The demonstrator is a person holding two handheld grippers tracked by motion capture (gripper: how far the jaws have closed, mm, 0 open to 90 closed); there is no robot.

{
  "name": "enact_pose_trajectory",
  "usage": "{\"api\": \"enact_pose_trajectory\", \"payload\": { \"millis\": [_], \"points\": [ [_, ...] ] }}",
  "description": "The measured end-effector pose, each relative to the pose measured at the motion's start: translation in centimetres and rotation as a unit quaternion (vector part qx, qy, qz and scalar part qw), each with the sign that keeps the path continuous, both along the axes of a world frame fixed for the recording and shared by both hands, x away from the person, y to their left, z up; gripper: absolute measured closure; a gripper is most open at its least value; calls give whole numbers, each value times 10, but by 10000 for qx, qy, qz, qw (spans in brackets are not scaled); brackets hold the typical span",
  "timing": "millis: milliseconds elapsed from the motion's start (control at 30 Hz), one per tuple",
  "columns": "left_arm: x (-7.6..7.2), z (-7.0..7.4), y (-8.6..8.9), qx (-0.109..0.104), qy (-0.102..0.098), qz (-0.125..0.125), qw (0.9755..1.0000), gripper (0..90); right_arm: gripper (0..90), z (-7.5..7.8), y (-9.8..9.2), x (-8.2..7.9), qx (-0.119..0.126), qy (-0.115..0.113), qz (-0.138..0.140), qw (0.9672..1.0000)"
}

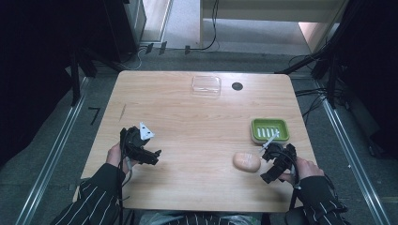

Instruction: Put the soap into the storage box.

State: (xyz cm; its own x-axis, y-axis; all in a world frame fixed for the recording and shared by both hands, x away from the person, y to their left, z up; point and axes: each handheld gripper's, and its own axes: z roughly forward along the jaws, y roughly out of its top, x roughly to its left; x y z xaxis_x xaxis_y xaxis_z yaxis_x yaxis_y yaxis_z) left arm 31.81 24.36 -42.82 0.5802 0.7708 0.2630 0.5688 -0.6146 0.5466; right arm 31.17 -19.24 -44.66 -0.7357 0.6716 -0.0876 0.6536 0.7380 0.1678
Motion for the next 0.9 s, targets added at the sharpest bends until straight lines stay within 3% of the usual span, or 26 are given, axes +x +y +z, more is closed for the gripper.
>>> {"api": "enact_pose_trajectory", "payload": {
  "millis": [267, 433, 500, 900],
  "points": [
    [0, 0, 0, -12, 3, -13, 10000, 0, 14, 2, 2, -2, -3, -79, 66, 9999],
    [0, 0, 1, -28, -8, 14, 10000, 0, 7, 2, 3, -2, 41, 3, 120, 9999],
    [0, 0, 1, -20, -4, 10, 10000, 0, 7, 4, 6, -3, 131, -43, 228, 9996],
    [-1, 0, 2, -14, -5, 28, 10000, 0, 1, 8, 20, -2, 143, -118, 605, 9980]
  ]
}}
